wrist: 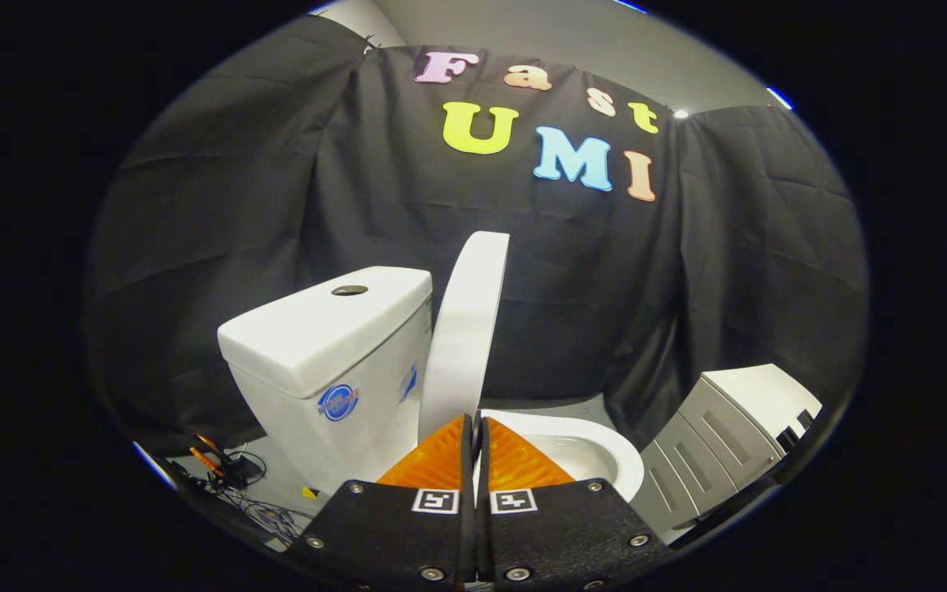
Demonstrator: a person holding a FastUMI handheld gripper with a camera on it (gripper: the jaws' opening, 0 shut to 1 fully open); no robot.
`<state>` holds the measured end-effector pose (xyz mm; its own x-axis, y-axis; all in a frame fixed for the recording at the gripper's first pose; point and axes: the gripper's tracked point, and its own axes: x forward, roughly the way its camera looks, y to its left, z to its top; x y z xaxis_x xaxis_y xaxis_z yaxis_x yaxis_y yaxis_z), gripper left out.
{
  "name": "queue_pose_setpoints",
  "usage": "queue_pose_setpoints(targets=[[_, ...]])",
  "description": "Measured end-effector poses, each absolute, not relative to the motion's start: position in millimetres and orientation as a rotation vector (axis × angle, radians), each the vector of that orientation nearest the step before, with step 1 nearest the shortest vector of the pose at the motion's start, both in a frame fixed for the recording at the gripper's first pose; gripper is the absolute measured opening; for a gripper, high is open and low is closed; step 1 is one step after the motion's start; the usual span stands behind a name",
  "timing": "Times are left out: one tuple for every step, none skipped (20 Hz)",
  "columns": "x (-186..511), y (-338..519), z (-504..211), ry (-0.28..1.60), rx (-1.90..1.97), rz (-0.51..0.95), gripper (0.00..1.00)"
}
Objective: Open the toilet lid.
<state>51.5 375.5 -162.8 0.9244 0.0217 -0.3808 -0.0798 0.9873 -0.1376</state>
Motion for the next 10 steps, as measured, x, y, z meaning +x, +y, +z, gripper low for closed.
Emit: queue_pose_setpoints(targets=[[53.3, 381.7, -161.4, 0.385, -0.15, 0.065, 0.0], [54.3, 387.1, -162.1, 0.382, -0.15, 0.078, 0.0], [55.2, 392.7, -162.0, 0.381, -0.152, 0.089, 0.0], [55.2, 398.4, -163.6, 0.381, -0.151, 0.1, 0.0], [55.3, 404.1, -163.8, 0.381, -0.158, 0.113, 0.0], [58.0, 408.9, -164.7, 0.383, -0.164, 0.125, 0.0], [58.3, 412.6, -165.3, 0.388, -0.165, 0.137, 0.0], [58.5, 417.7, -165.8, 0.39, -0.169, 0.149, 0.0], [59.4, 421.1, -165.2, 0.39, -0.173, 0.158, 0.0], [58.4, 424.8, -165.8, 0.392, -0.18, 0.163, 0.0]])
